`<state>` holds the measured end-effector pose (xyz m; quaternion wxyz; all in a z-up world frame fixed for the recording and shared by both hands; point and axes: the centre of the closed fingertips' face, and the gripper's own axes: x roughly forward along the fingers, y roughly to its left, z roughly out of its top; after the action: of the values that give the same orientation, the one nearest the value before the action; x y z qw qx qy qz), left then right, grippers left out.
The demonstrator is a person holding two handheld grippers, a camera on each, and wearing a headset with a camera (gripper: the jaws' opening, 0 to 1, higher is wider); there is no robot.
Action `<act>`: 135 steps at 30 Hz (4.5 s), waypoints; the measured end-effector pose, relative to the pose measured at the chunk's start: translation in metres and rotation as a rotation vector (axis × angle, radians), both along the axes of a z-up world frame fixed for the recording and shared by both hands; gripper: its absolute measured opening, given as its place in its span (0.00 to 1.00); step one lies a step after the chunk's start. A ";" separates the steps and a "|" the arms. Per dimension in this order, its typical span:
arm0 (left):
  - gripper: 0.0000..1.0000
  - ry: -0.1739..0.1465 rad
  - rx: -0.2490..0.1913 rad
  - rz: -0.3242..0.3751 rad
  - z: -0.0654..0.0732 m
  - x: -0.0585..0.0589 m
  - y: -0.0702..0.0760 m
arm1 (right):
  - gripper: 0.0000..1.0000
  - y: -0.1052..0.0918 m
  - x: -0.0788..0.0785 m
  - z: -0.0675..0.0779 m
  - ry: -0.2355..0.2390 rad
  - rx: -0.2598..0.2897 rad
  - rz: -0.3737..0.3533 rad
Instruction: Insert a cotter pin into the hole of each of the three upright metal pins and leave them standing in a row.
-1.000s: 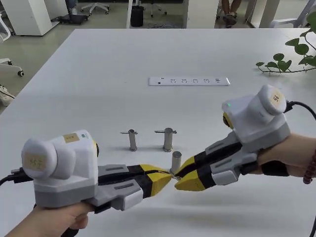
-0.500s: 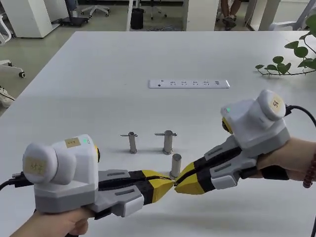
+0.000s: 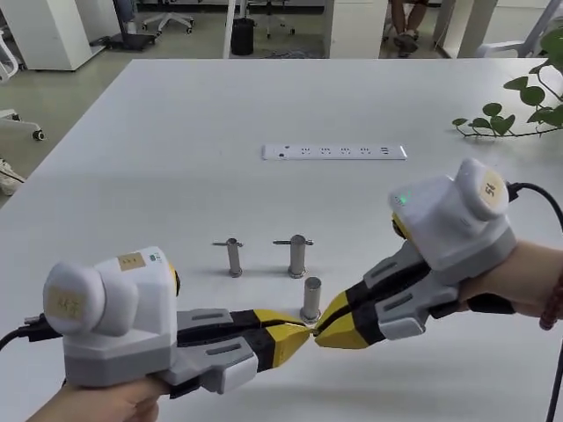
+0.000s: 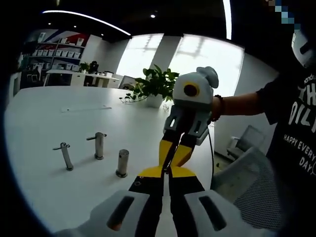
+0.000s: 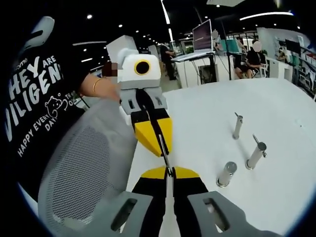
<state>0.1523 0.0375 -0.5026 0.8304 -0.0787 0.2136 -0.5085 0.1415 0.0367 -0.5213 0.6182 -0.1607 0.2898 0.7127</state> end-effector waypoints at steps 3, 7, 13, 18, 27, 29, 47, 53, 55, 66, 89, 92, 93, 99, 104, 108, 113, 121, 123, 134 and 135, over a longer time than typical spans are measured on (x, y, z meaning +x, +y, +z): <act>0.03 -0.027 0.017 0.011 -0.001 0.003 0.001 | 0.00 0.000 0.000 -0.001 -0.042 -0.034 0.022; 0.05 -0.031 0.032 0.035 -0.003 0.007 0.003 | 0.00 -0.003 0.004 -0.006 -0.082 -0.090 0.033; 0.15 -0.045 0.048 0.047 -0.006 0.009 0.002 | 0.00 -0.011 0.018 -0.014 -0.119 -0.163 0.010; 0.17 -0.046 0.062 0.055 -0.010 0.010 0.001 | 0.00 -0.020 0.029 -0.019 -0.145 -0.221 -0.022; 0.21 -0.076 0.104 0.116 -0.017 0.025 0.007 | 0.00 -0.038 0.046 -0.024 -0.173 -0.305 -0.064; 0.22 -0.091 0.114 0.147 -0.018 0.032 0.008 | 0.00 -0.042 0.050 -0.026 -0.174 -0.320 -0.082; 0.23 -0.052 0.187 0.291 -0.053 0.069 0.009 | 0.00 -0.063 0.073 -0.046 -0.170 -0.467 -0.130; 0.22 -0.066 0.240 0.273 -0.067 0.073 0.001 | 0.00 -0.065 0.077 -0.051 -0.178 -0.493 -0.109; 0.21 -0.077 0.264 0.273 -0.071 0.075 0.000 | 0.00 -0.064 0.078 -0.052 -0.175 -0.495 -0.107; 0.18 -0.065 0.268 0.279 -0.078 0.088 -0.010 | 0.00 -0.062 0.084 -0.054 -0.180 -0.502 -0.084; 0.12 -0.054 0.274 0.260 -0.083 0.089 -0.016 | 0.00 -0.057 0.084 -0.051 -0.189 -0.497 -0.061; 0.12 -0.050 0.274 0.261 -0.084 0.088 -0.016 | 0.00 -0.054 0.083 -0.050 -0.188 -0.489 -0.059; 0.12 -0.049 0.274 0.261 -0.084 0.089 -0.016 | 0.00 -0.054 0.083 -0.050 -0.191 -0.488 -0.056; 0.12 -0.055 0.280 0.260 -0.085 0.089 -0.016 | 0.00 -0.052 0.084 -0.049 -0.206 -0.495 -0.046; 0.12 -0.053 0.290 0.261 -0.088 0.088 -0.016 | 0.00 -0.048 0.083 -0.047 -0.208 -0.490 -0.041; 0.12 -0.053 0.295 0.264 -0.089 0.088 -0.015 | 0.00 -0.046 0.084 -0.046 -0.208 -0.487 -0.040; 0.12 -0.048 0.298 0.276 -0.090 0.088 -0.015 | 0.00 -0.039 0.086 -0.044 -0.205 -0.474 -0.044; 0.12 -0.039 0.294 0.291 -0.092 0.088 -0.015 | 0.00 -0.031 0.086 -0.044 -0.202 -0.462 -0.048; 0.12 -0.036 0.293 0.295 -0.093 0.089 -0.015 | 0.00 -0.029 0.086 -0.043 -0.200 -0.456 -0.052; 0.12 -0.033 0.295 0.311 -0.094 0.089 -0.015 | 0.00 -0.020 0.085 -0.040 -0.180 -0.415 -0.087; 0.12 -0.032 0.295 0.314 -0.094 0.089 -0.015 | 0.01 -0.020 0.084 -0.040 -0.179 -0.415 -0.081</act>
<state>0.2412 0.0224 -0.5964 0.9054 0.0194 0.2574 -0.3372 0.2258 0.0170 -0.5617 0.6234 -0.3352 0.3802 0.5954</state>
